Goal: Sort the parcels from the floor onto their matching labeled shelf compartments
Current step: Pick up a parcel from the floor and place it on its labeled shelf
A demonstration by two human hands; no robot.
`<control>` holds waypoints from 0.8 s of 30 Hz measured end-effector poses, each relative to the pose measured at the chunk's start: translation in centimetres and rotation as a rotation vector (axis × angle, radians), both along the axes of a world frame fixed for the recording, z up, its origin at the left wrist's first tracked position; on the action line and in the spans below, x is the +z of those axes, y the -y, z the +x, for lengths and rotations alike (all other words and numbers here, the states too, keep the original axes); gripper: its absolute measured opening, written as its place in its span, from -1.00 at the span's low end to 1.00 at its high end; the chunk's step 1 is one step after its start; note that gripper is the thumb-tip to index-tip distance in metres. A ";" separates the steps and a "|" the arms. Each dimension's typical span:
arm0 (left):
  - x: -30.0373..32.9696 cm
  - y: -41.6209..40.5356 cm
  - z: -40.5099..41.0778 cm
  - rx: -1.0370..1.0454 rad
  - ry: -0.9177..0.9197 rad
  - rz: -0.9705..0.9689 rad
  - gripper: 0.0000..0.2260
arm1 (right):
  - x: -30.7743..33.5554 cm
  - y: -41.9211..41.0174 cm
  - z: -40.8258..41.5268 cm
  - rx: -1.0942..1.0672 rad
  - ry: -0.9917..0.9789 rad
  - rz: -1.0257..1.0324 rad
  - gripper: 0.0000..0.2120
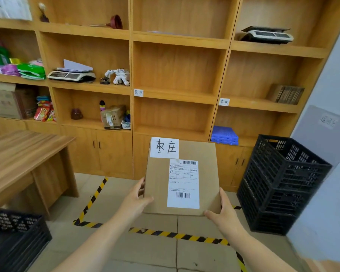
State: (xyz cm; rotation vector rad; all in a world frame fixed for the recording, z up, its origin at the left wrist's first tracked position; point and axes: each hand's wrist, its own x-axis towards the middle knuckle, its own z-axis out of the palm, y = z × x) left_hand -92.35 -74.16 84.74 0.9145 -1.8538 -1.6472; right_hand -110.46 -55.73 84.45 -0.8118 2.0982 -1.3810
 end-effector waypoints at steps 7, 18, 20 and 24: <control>-0.3 9.3 -7.3 -0.062 0.001 0.029 -0.33 | -0.8 8.1 -6.0 -0.046 0.022 0.009 -0.09; -1.4 20.7 -23.0 0.020 -0.053 0.021 -0.30 | -1.4 20.5 -22.0 -0.025 -0.007 -0.055 -0.12; -1.1 22.8 -26.3 0.040 -0.070 0.025 -0.30 | -0.7 22.7 -25.6 -0.016 -0.019 -0.078 -0.13; -0.3 26.2 -32.0 0.075 -0.090 0.009 -0.31 | 0.4 27.1 -32.4 -0.003 -0.059 -0.101 -0.11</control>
